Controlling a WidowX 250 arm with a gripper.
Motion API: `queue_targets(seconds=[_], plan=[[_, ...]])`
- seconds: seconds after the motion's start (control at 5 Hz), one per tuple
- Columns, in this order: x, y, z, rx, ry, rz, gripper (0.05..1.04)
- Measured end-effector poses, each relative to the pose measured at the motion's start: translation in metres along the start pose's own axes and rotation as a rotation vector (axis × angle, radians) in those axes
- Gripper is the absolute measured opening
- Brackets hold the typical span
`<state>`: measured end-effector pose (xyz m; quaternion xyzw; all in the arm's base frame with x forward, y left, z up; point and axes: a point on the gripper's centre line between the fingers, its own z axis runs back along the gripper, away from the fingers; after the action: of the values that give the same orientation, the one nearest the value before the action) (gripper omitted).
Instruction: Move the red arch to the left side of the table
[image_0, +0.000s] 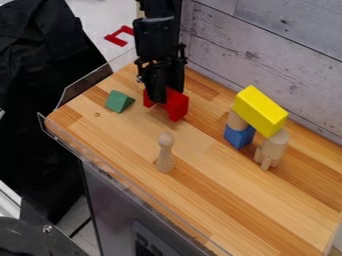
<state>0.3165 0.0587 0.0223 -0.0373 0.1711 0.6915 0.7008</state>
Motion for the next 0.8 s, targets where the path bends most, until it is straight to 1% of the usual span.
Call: queue_targets(seconds=[0.2, 0.4, 0.6, 0.8], plan=[[-0.001, -0.002, -0.003, -0.002, -0.006, -0.004, 0.596], [-0.003, -0.001, -0.002, 0.021, -0.029, -0.022, 0.884], [-0.007, -0.002, 0.008, 0.025, -0.064, -0.055, 1.007], [-0.017, -0.002, 0.041, -0.042, -0.119, -0.094, 1.001]])
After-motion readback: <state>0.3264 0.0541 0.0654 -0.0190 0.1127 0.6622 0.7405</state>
